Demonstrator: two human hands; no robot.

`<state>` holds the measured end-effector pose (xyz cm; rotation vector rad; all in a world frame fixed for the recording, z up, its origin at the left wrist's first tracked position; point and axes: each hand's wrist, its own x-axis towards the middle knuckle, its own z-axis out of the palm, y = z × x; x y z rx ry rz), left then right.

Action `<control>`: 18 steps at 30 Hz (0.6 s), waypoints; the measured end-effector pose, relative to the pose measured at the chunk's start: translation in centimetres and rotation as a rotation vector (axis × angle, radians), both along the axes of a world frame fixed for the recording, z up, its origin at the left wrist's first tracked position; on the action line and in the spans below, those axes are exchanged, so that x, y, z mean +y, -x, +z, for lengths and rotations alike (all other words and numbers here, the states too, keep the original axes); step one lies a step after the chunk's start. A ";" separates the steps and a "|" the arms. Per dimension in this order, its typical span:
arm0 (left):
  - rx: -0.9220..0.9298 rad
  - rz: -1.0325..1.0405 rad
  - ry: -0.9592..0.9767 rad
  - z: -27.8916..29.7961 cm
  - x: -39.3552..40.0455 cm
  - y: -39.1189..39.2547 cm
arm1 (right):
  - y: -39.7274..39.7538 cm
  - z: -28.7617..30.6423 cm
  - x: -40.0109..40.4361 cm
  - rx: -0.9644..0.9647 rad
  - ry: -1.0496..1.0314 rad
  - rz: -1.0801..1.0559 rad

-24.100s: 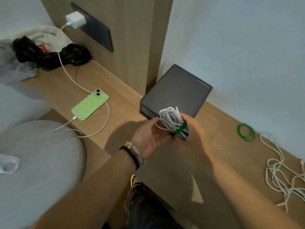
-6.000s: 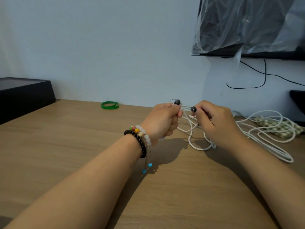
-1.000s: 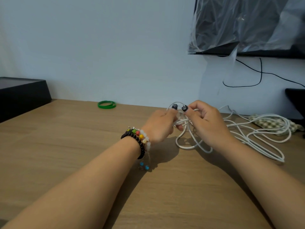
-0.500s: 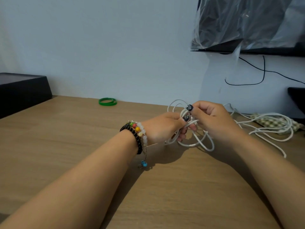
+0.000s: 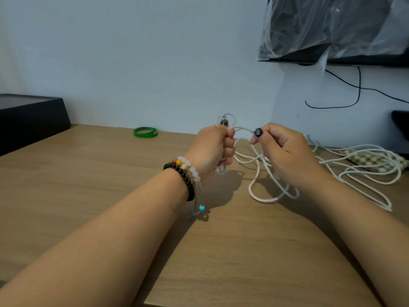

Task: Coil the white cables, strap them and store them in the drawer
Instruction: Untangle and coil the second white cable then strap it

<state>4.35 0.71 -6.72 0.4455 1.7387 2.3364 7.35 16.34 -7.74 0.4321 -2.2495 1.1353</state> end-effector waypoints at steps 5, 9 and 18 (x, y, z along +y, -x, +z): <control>-0.179 0.110 -0.346 1.1 -1.4 1.0 | 0.0 0.3 1.0 0.032 -0.069 -0.087; -0.076 0.234 -0.259 1.6 -2.1 1.4 | 0.0 0.2 1.2 0.065 -0.012 -0.117; 0.259 0.159 0.090 0.2 -0.9 -0.1 | -0.6 -0.2 -0.4 0.015 0.002 0.007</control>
